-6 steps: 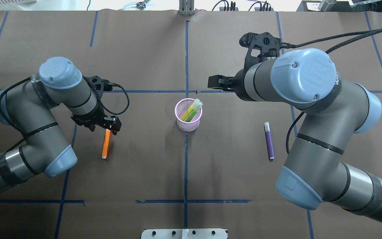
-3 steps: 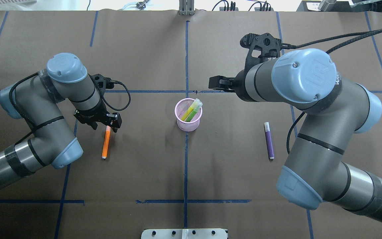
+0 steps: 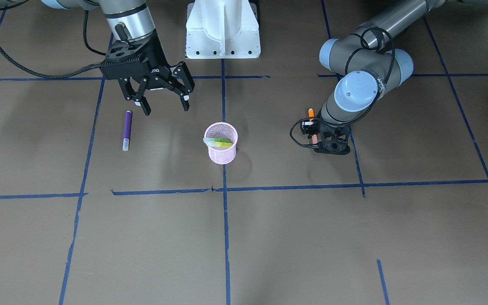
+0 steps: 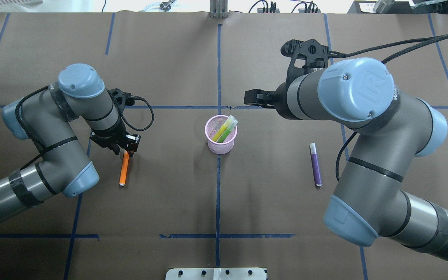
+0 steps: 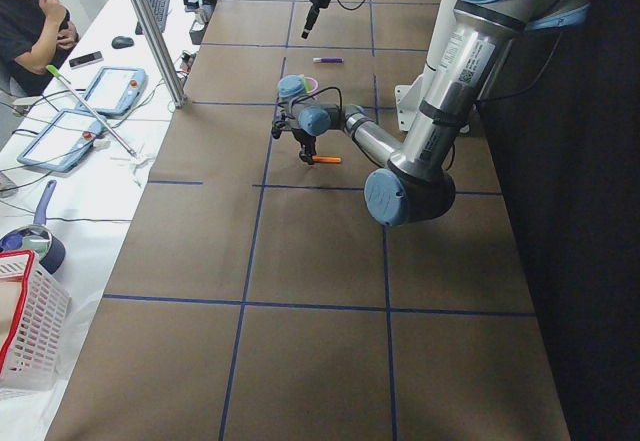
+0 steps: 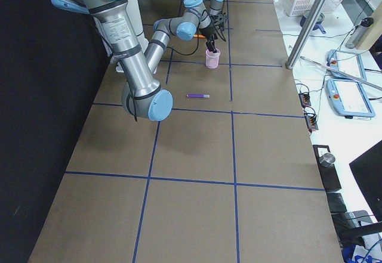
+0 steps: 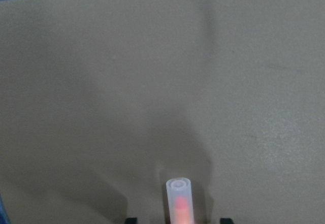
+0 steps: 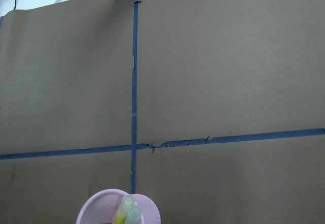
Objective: Collect pens into pen holder
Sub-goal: 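Close the left gripper on the orange marker, then lift the orange marker with the left gripper and lower it into the pink cup, then open the left gripper over the cup while the right gripper moves to the purple marker, then close the right gripper on the purple marker and lift it, then carry the purple marker over the pink cup with the right gripper and release it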
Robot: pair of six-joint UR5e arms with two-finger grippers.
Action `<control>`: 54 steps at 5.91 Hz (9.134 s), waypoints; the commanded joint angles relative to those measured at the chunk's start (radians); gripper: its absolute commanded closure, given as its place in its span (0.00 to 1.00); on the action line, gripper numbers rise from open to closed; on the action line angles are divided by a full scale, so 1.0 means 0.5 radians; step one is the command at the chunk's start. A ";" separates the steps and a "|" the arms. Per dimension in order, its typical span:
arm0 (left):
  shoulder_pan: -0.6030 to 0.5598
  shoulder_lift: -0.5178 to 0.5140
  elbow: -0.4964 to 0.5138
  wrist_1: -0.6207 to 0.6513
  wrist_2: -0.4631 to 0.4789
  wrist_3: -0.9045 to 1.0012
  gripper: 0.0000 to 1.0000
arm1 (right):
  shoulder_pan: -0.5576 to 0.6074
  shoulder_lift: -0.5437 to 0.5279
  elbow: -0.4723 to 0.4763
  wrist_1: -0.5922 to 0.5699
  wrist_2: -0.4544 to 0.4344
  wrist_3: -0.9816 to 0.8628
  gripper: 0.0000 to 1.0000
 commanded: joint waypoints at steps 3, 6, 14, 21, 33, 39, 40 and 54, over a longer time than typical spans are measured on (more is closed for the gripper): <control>0.000 -0.002 0.009 -0.016 -0.058 0.000 1.00 | 0.001 0.000 0.000 0.000 0.000 0.000 0.01; -0.040 -0.228 -0.174 -0.095 0.054 -0.024 1.00 | 0.023 -0.009 0.064 0.000 0.003 0.000 0.01; 0.419 -0.419 -0.298 -0.814 1.526 -0.175 0.88 | 0.093 -0.101 0.138 0.000 0.052 0.000 0.01; 0.467 -0.425 -0.230 -0.881 1.663 -0.196 0.08 | 0.228 -0.325 -0.044 0.003 0.511 -0.110 0.09; 0.430 -0.281 -0.288 -0.878 1.657 -0.549 0.00 | 0.244 -0.242 -0.899 -0.006 1.285 -0.537 0.59; 0.423 -0.103 -0.497 -0.881 1.660 -0.549 0.00 | 0.277 -0.257 -0.731 -0.003 1.276 -0.525 1.00; 0.420 -0.103 -0.503 -0.881 1.660 -0.549 0.00 | 0.277 -0.276 -0.675 -0.003 1.261 -0.503 1.00; 0.313 0.311 -0.681 -0.881 1.534 -0.525 0.01 | -0.542 0.258 -0.579 0.423 -1.276 0.144 0.96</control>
